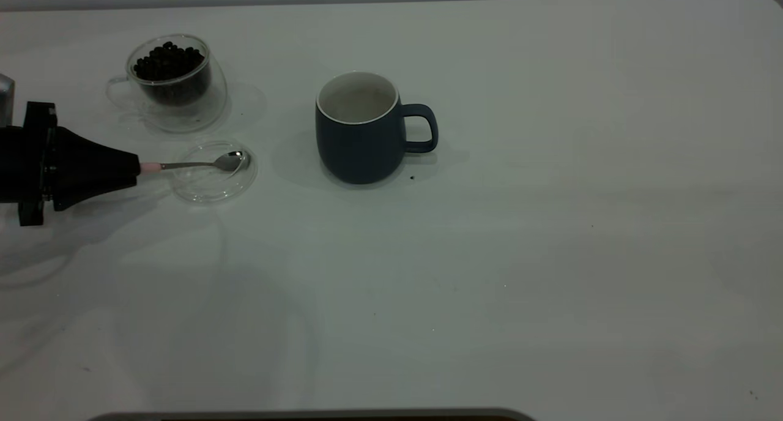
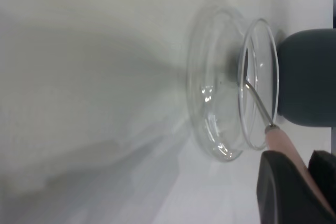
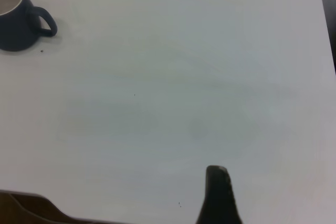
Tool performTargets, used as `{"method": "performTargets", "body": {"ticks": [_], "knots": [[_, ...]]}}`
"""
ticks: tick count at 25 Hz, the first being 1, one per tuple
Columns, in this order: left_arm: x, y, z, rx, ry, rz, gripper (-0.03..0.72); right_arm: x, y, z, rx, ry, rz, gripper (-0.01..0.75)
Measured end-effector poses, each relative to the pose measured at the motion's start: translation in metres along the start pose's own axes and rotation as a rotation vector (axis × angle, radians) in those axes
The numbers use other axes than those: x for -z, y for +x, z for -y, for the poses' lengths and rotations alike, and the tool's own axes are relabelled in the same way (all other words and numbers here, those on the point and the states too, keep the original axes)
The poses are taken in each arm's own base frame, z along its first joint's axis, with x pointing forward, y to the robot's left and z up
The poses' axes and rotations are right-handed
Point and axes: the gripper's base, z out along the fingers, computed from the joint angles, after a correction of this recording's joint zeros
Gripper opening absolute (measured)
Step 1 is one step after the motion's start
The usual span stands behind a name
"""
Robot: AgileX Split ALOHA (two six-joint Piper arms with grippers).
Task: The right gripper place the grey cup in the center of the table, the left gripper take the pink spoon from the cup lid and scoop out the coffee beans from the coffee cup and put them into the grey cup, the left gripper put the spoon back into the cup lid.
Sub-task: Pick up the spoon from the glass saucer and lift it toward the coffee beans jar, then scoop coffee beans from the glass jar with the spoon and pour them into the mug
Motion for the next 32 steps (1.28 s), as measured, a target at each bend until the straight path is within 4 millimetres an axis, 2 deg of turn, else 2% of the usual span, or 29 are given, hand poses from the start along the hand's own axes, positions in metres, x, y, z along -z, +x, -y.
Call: {"method": "performTargets", "body": {"ticks": [6, 11, 18, 25, 28, 32], "knots": [[0.012, 0.001, -0.005, 0.009, 0.008, -0.007, 0.123, 0.0, 0.0, 0.0, 0.0, 0.0, 0.0, 0.591], [0.036, -0.005, 0.0, -0.016, 0.066, 0.005, 0.123, 0.0, 0.0, 0.0, 0.0, 0.0, 0.0, 0.591], [0.07, -0.023, 0.027, -0.081, 0.113, 0.056, 0.123, 0.0, 0.0, 0.0, 0.0, 0.0, 0.0, 0.591], [0.1, -0.062, 0.065, -0.327, 0.015, 0.128, 0.123, 0.0, 0.0, 0.0, 0.0, 0.0, 0.0, 0.591], [0.106, -0.072, 0.07, -0.401, -0.05, 0.154, 0.123, 0.0, 0.0, 0.0, 0.0, 0.0, 0.0, 0.591], [0.101, -0.076, 0.068, -0.457, -0.13, 0.147, 0.123, 0.0, 0.0, 0.0, 0.0, 0.0, 0.0, 0.591]]}}
